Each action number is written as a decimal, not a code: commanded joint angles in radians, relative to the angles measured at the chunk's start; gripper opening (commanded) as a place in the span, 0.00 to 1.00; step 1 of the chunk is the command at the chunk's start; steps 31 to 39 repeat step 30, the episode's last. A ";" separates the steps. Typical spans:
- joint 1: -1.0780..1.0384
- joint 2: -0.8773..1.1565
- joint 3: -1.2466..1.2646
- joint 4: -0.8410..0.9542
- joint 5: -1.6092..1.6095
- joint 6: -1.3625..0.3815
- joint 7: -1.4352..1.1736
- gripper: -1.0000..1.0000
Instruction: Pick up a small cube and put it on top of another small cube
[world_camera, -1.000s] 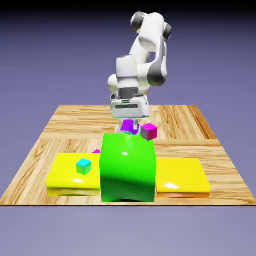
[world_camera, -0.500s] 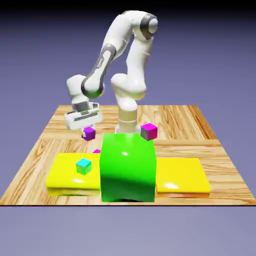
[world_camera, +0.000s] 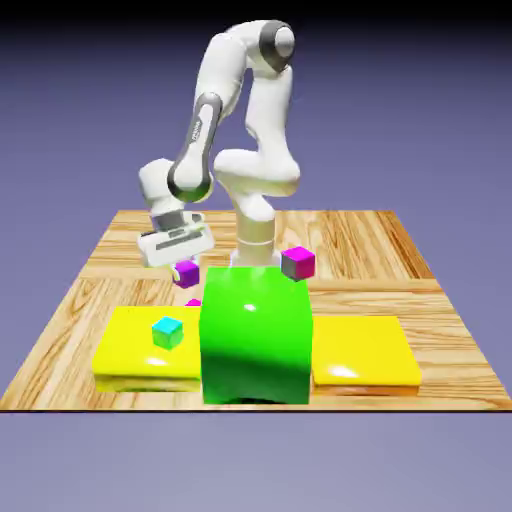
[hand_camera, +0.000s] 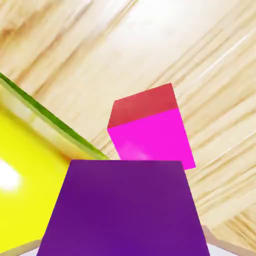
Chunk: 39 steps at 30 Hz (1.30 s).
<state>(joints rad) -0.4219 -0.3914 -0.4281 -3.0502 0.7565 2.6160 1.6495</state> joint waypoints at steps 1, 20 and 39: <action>0.035 0.000 -0.036 0.000 -0.008 0.011 0.005 0.00; 0.700 0.001 -0.724 -0.008 -0.158 0.243 0.086 0.00; 0.994 0.002 -1.028 -0.012 -0.224 0.345 0.122 1.00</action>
